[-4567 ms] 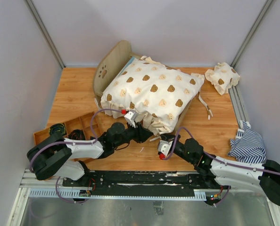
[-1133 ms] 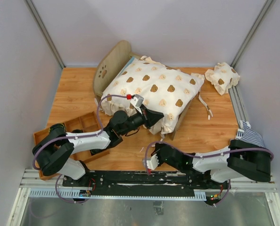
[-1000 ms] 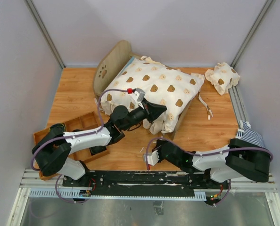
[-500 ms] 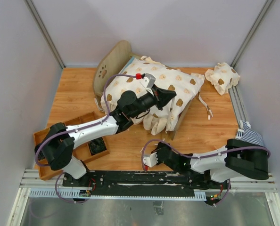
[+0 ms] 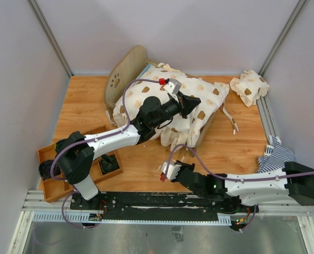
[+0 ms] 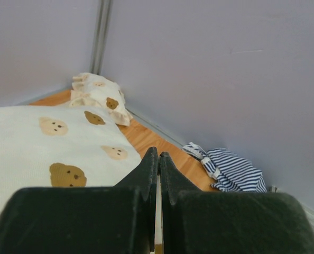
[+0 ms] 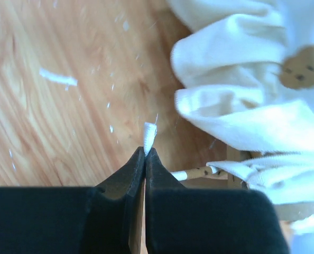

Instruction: Set up the pet bed

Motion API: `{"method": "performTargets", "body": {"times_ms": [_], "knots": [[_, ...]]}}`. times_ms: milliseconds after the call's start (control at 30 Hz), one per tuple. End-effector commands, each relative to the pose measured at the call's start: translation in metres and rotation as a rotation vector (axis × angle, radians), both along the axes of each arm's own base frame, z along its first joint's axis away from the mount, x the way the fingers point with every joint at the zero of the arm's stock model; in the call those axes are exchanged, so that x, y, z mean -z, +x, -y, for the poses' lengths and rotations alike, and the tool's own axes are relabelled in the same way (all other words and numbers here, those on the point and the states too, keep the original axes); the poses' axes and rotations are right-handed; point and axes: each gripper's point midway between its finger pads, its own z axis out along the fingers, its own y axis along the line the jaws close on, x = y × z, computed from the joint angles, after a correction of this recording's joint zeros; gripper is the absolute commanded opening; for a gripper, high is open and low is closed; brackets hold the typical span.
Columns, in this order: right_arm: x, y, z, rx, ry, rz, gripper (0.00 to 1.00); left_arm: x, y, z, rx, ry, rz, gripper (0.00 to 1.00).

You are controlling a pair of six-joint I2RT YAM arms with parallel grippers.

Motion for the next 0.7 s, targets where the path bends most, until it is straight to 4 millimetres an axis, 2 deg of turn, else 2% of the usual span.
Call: {"method": "performTargets", "body": {"times_ms": [0, 167, 300, 500, 600, 667], "knots": [[-0.006, -0.005, -0.001, 0.116, 0.396, -0.156, 0.0, -0.033, 0.019, -0.003, -0.032, -0.063, 0.07, 0.0], [0.01, -0.01, 0.009, 0.161, 0.55, -0.204, 0.0, -0.031, 0.031, 0.0, -0.039, -0.057, 0.062, 0.0], [0.035, -0.014, 0.014, 0.2, 0.563, -0.252, 0.0, -0.03, 0.041, -0.001, -0.06, -0.051, 0.056, 0.0], [0.06, -0.015, 0.014, 0.285, 0.542, -0.254, 0.0, -0.033, 0.051, -0.007, -0.09, -0.064, 0.046, 0.0], [0.06, -0.007, 0.015, 0.315, 0.525, -0.195, 0.0, -0.039, 0.049, -0.011, -0.087, -0.073, 0.05, 0.0], [0.048, -0.001, 0.017, 0.33, 0.536, -0.133, 0.0, -0.041, 0.037, -0.013, -0.048, -0.077, 0.047, 0.0]]}}
